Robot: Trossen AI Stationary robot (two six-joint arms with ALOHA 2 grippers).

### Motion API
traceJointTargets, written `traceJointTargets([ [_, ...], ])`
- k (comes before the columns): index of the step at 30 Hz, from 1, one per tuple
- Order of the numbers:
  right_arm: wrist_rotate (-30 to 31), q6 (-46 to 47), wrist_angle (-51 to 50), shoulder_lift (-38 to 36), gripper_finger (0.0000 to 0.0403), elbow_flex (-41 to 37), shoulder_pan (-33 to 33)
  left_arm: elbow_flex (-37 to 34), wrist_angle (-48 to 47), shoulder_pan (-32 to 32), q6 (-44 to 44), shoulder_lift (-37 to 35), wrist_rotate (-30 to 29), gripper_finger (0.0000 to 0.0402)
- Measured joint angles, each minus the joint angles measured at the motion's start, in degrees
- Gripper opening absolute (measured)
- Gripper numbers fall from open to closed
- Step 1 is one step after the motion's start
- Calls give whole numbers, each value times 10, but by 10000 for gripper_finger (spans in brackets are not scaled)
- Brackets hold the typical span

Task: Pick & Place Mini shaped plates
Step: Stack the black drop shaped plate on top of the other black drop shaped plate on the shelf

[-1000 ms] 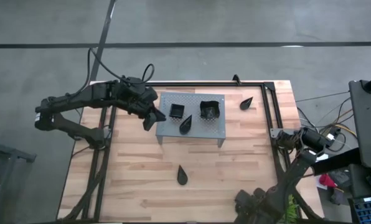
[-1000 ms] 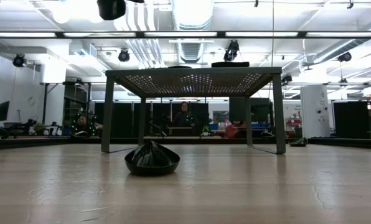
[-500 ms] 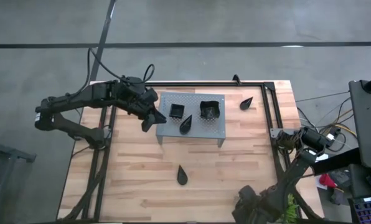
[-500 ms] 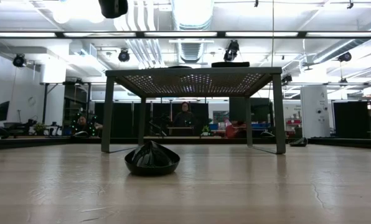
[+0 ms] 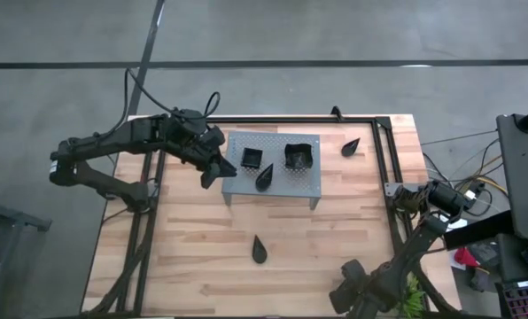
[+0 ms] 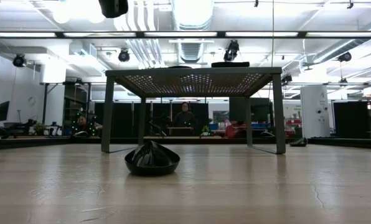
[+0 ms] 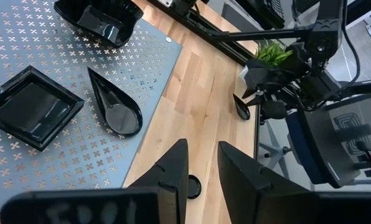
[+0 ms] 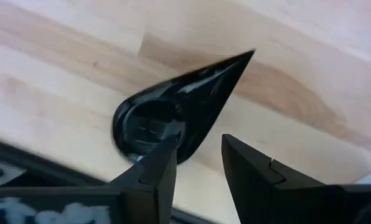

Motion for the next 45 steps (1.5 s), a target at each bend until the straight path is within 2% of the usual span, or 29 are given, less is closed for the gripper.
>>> traceJointTargets([
  [6, 0, -1, 8, 0, 93, -8, -5, 0, 0, 0, 0, 0, 4, 79],
  [11, 0, -4, 10, 0, 28, -10, -7, 0, 0, 0, -1, 0, 4, 79],
  [13, 0, -5, 10, 0, 14, -14, -9, 0, 0, 0, -1, 0, 4, 80],
  [19, 11, -10, 12, -9, 8, -10, -13, 0, 1, 0, -1, 0, 4, 78],
  [26, 83, 13, -28, -51, 8, -6, -29, 0, 1, 0, -5, 0, 4, 80],
  [36, 166, 0, -57, -94, 8, -5, -76, 0, 13, -18, -33, 2, 9, 81],
  [45, 267, -16, -59, -130, 8, 4, -125, -43, 126, -78, -106, 1, 10, 81],
])
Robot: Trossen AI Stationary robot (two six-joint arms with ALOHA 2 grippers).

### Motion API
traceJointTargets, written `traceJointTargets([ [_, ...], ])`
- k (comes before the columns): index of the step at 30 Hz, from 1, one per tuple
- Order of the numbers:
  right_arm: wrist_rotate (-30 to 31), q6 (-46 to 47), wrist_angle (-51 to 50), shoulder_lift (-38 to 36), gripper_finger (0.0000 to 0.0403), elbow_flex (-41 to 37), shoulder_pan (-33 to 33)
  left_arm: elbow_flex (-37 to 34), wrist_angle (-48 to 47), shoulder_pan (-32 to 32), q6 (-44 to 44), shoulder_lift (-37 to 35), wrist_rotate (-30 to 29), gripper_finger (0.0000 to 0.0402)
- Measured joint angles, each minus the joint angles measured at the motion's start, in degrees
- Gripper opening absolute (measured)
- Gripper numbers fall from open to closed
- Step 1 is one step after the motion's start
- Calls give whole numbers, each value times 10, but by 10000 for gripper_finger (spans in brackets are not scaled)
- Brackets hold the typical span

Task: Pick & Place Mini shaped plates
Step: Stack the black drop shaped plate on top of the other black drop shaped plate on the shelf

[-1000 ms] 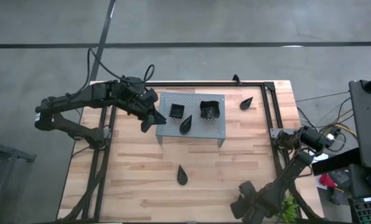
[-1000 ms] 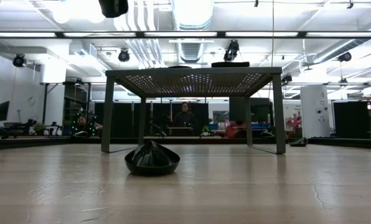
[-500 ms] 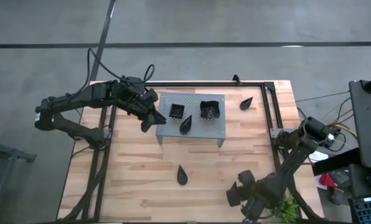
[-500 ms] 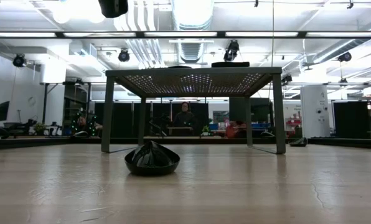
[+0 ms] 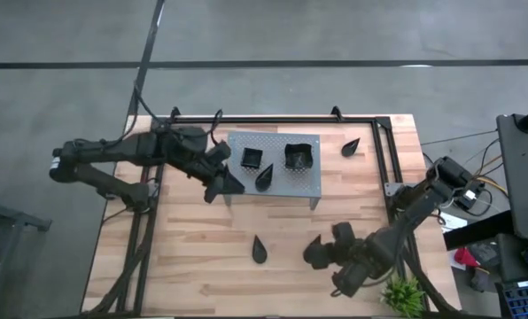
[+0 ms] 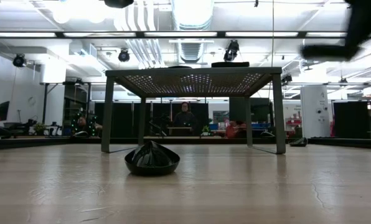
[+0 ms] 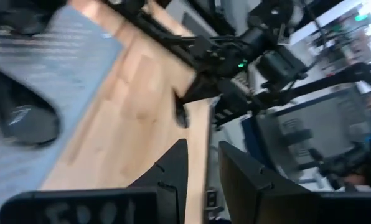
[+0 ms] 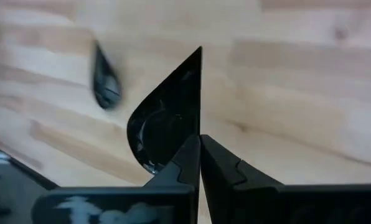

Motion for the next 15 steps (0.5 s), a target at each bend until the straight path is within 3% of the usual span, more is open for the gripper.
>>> traceJointTargets([
  [7, 82, -76, -3, -6, 8, 56, -53, -74, 150, -53, -35, -1, -32, 81],
  [15, 156, -161, -38, -6, 8, 126, -109, -118, 179, -127, 25, 0, -186, 81],
])
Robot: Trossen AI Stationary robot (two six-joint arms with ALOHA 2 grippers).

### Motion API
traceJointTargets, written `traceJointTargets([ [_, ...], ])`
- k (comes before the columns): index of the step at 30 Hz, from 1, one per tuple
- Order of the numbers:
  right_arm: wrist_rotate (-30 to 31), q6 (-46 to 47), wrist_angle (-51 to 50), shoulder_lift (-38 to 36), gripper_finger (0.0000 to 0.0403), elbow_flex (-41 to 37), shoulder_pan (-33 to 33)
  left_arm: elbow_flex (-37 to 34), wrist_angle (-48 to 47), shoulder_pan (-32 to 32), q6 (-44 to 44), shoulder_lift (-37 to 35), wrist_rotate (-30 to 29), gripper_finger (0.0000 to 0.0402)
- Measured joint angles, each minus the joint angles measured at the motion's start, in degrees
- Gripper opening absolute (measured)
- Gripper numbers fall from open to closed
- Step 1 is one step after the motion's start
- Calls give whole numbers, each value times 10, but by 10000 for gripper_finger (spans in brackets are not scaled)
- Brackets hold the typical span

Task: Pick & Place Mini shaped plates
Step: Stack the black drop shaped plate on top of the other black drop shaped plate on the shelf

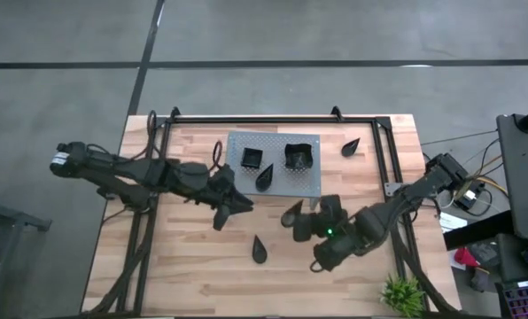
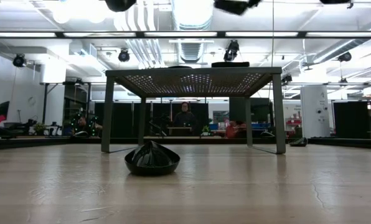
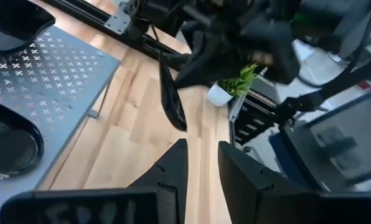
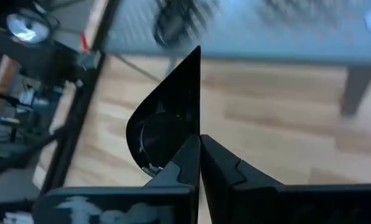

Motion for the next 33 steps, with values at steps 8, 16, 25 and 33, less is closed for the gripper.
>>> traceJointTargets([
  [8, 59, -74, -4, 0, 8, 57, -43, -17, 42, -26, -28, 1, -90, 81],
  [16, 71, -140, 3, 3, 8, 99, -66, -17, 58, -23, -56, 11, -142, 81],
  [25, 68, -166, 11, 3, 8, 108, -77, 5, 86, -4, 11, 14, -192, 81],
  [33, 61, -168, 16, 3, 8, 107, -83, 45, 84, 8, 92, 52, -187, 81],
])
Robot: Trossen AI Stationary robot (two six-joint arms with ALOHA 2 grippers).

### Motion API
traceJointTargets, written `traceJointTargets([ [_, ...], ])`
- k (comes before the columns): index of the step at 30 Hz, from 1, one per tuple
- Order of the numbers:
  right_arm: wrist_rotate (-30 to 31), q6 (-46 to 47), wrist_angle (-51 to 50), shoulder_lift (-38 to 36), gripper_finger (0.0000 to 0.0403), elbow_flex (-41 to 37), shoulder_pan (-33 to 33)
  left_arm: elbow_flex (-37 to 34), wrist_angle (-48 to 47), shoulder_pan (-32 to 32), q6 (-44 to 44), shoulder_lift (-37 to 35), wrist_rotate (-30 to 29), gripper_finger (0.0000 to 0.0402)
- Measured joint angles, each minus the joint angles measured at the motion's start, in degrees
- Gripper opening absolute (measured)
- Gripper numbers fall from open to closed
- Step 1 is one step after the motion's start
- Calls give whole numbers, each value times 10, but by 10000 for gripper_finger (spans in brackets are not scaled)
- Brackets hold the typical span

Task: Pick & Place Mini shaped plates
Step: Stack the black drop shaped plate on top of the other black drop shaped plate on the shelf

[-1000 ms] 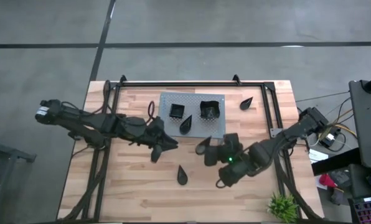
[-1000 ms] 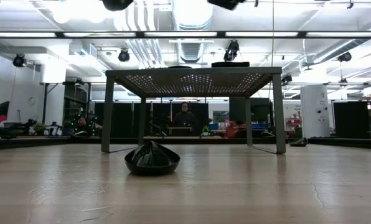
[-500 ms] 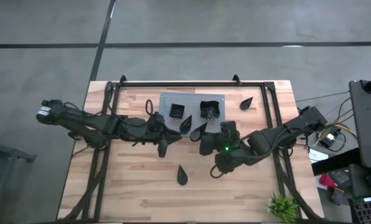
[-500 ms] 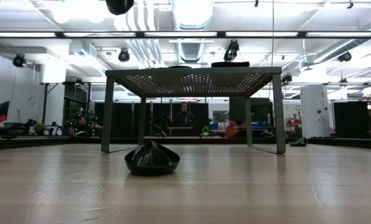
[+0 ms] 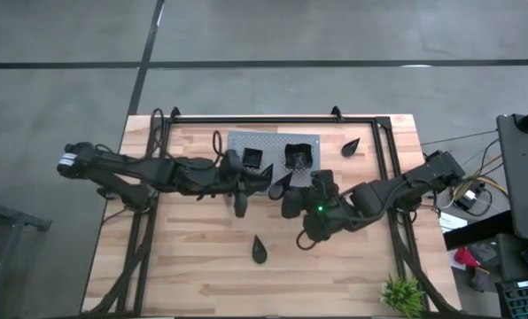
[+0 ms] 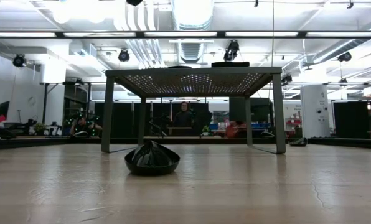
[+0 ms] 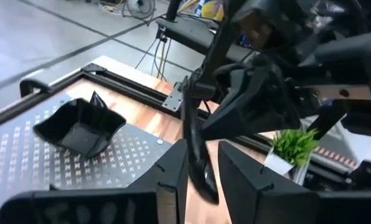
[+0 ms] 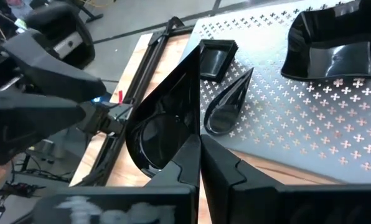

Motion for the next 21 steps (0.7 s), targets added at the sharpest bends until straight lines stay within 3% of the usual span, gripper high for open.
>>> traceJointTargets([
  [4, -11, 0, 2, 0, 8, 0, -2, 35, -16, 0, 37, 27, 5, 81],
  [11, -11, 0, 6, 0, 8, 0, -3, 101, -131, 0, 63, 68, -8, 81],
  [21, -11, 0, 7, 0, 8, -1, -3, 128, -139, -2, 66, 85, -7, 81],
])
